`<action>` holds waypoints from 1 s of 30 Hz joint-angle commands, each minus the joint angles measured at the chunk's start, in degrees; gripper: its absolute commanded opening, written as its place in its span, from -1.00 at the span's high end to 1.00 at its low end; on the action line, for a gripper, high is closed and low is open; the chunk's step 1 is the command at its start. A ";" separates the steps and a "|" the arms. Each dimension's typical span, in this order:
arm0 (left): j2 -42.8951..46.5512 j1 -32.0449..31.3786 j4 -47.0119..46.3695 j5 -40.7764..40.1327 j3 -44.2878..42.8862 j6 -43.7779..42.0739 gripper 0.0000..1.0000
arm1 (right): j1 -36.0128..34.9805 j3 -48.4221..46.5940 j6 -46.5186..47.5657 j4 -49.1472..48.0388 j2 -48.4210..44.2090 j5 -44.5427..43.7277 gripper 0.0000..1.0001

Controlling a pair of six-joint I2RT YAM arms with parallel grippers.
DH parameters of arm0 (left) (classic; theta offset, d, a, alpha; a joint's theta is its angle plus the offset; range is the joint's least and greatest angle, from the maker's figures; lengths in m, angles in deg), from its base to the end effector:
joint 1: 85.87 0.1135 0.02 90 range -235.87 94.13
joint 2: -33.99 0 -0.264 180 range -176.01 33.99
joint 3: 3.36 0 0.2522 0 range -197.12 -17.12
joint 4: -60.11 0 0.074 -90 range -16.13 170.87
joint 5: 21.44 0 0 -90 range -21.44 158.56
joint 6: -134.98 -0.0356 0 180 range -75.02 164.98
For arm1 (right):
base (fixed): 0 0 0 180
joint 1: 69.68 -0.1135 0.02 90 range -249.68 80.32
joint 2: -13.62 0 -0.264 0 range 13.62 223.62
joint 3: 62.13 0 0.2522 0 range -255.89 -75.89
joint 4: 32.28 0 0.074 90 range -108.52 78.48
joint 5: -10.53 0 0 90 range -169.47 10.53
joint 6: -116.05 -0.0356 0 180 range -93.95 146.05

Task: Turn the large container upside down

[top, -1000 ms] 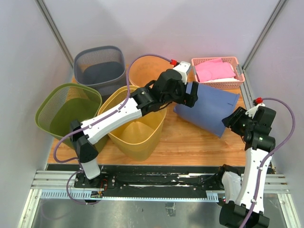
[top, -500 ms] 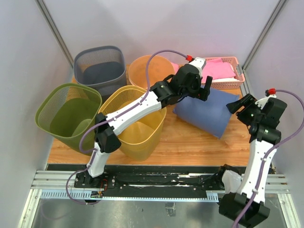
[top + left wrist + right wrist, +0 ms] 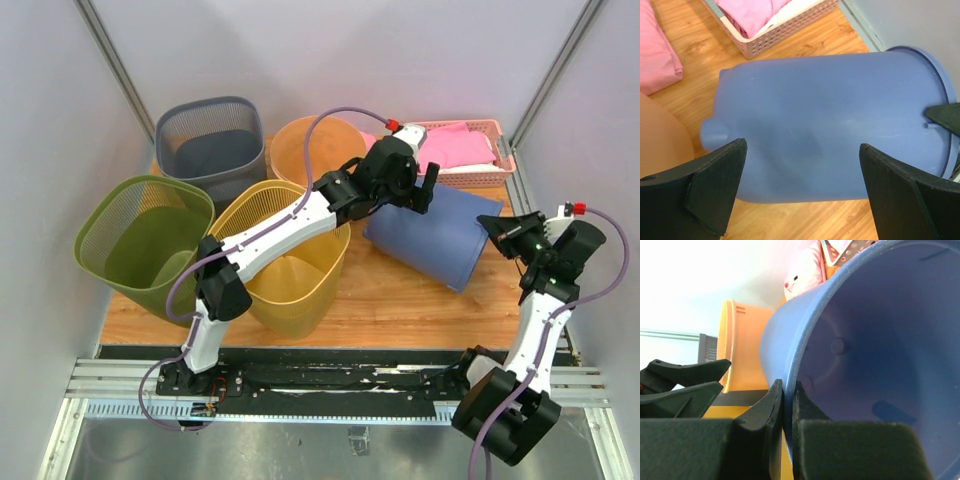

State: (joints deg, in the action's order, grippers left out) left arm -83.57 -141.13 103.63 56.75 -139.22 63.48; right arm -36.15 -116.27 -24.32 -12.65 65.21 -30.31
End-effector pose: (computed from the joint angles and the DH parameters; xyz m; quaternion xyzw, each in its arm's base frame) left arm 0.2796 -0.3903 0.3804 0.2125 0.8145 -0.2503 0.4783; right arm 0.1824 -0.0885 0.3030 0.3051 0.7092 0.4101 0.4856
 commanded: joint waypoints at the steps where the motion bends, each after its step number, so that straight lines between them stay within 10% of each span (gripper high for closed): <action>1: 1.76 1.11 -1.22 0.54 -0.20 -0.73 -0.98 | 3.32 5.83 -8.30 -13.30 0.86 5.58 0.99; 12: 0.70 3.01 -0.62 2.12 -1.06 -0.36 -0.98 | 8.58 18.56 -27.37 -45.47 5.19 11.27 0.99; 30: -4.19 7.44 3.28 10.11 -2.98 2.29 -0.98 | 12.87 23.45 -27.69 -45.28 5.24 11.14 0.99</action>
State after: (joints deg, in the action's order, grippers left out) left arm -85.95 -134.88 106.36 61.88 -140.62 64.77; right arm -25.39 -95.82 -53.96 -61.61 69.52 -17.98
